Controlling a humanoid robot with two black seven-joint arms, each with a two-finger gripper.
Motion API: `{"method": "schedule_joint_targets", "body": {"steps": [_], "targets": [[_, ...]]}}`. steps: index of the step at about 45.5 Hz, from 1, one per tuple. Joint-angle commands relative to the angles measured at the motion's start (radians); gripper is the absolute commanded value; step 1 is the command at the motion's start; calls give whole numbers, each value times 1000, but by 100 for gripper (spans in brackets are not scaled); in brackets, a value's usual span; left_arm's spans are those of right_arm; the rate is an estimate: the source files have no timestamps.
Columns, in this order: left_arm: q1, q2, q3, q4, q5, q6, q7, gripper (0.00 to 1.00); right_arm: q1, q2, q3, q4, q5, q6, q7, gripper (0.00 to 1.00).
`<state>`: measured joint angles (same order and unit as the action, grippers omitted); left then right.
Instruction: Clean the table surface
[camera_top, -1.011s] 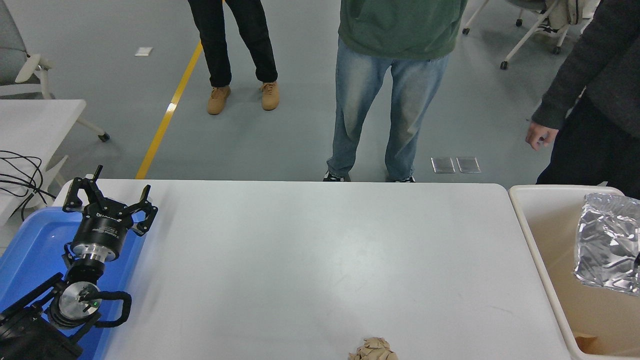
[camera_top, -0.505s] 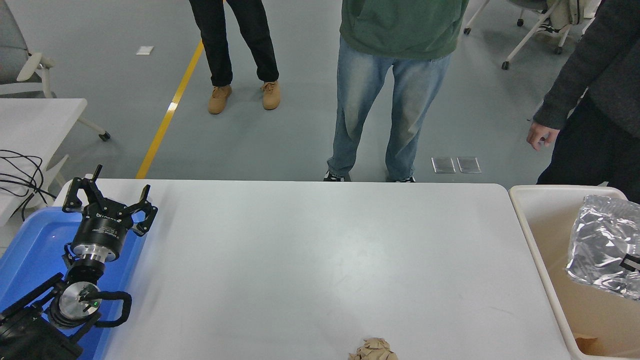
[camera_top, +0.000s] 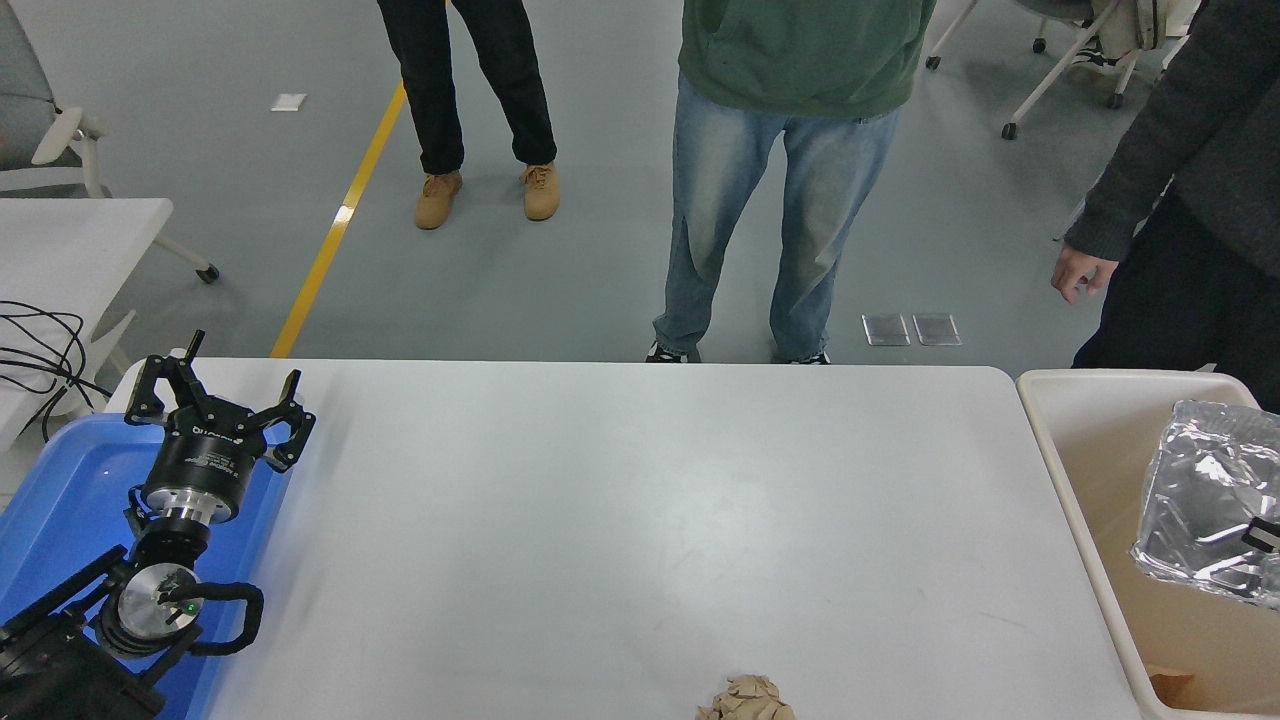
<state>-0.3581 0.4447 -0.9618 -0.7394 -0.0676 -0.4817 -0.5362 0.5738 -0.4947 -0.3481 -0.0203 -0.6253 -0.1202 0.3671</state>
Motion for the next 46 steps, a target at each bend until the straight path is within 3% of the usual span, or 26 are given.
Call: {"method": "schedule_joint_targets", "body": {"steps": [1, 2, 3, 6, 7, 12, 39, 46], "targets": [[1, 0, 0, 0, 0, 0, -1, 99, -9, 4, -3, -7, 1, -2, 0, 0], [-1, 0, 0, 0, 0, 0, 1, 99, -8, 4, -3, -9, 1, -3, 0, 0], [-1, 0, 0, 0, 0, 0, -1, 99, -8, 4, -2, -9, 1, -6, 1, 8], [1, 0, 0, 0, 0, 0, 1, 99, -8, 5, 17, -23, 2, -53, 1, 61], [-1, 0, 0, 0, 0, 0, 1, 99, -9, 7, 17, -33, 4, -83, 1, 71], [-1, 0, 0, 0, 0, 0, 1, 99, -29, 18, 1, -41, 4, -153, 3, 97], [-1, 0, 0, 0, 0, 0, 1, 99, -9, 13, 14, -43, 10, -148, 4, 99], [-1, 0, 0, 0, 0, 0, 1, 99, 35, -4, 17, -44, 64, -98, 7, 99]]}}
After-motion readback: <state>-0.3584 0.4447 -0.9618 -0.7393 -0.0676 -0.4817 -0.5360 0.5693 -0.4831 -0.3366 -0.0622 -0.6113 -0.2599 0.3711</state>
